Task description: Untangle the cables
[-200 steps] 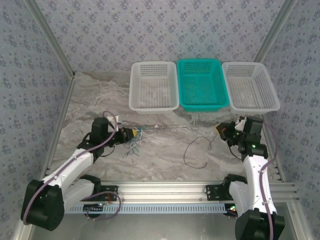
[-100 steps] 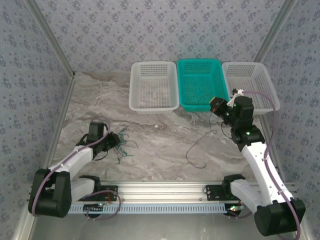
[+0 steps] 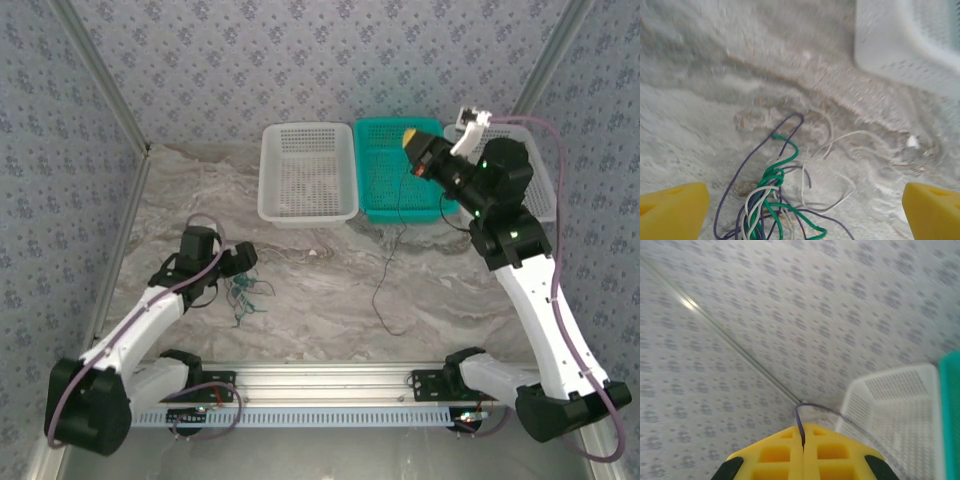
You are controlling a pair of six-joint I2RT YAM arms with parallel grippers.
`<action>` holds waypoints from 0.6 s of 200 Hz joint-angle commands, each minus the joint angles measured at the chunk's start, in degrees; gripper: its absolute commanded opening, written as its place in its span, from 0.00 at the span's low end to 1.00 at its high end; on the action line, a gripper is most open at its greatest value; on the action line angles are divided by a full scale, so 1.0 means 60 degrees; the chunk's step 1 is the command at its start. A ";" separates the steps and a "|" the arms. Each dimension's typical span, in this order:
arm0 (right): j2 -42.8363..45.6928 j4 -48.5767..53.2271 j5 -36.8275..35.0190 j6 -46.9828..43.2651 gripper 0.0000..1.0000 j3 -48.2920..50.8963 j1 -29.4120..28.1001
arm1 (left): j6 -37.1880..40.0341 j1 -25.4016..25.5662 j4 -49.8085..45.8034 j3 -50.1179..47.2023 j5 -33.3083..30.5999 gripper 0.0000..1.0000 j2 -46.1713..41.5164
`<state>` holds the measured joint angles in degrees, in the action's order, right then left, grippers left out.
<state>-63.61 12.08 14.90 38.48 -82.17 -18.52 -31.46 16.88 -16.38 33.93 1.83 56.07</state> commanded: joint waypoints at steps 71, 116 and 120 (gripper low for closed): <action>-0.5267 -0.1045 -0.0180 -0.0714 0.00 -0.8353 -0.0547 | 0.1421 0.1286 -0.1333 0.1511 0.0122 0.99 -0.1439; -0.8999 -0.1562 -0.0303 0.0354 0.00 -1.3560 -0.0553 | 0.1234 0.1449 -0.1142 0.1245 0.0069 0.99 -0.1519; -0.9211 -0.1822 -0.0374 0.0453 0.00 -1.3613 -0.0549 | 0.1218 0.1456 -0.1130 0.1230 0.0051 0.99 -0.1522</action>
<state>-111.57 6.35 14.06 37.17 -155.13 -21.54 -24.62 24.97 -23.00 41.65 2.24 47.99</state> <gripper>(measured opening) 0.052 0.994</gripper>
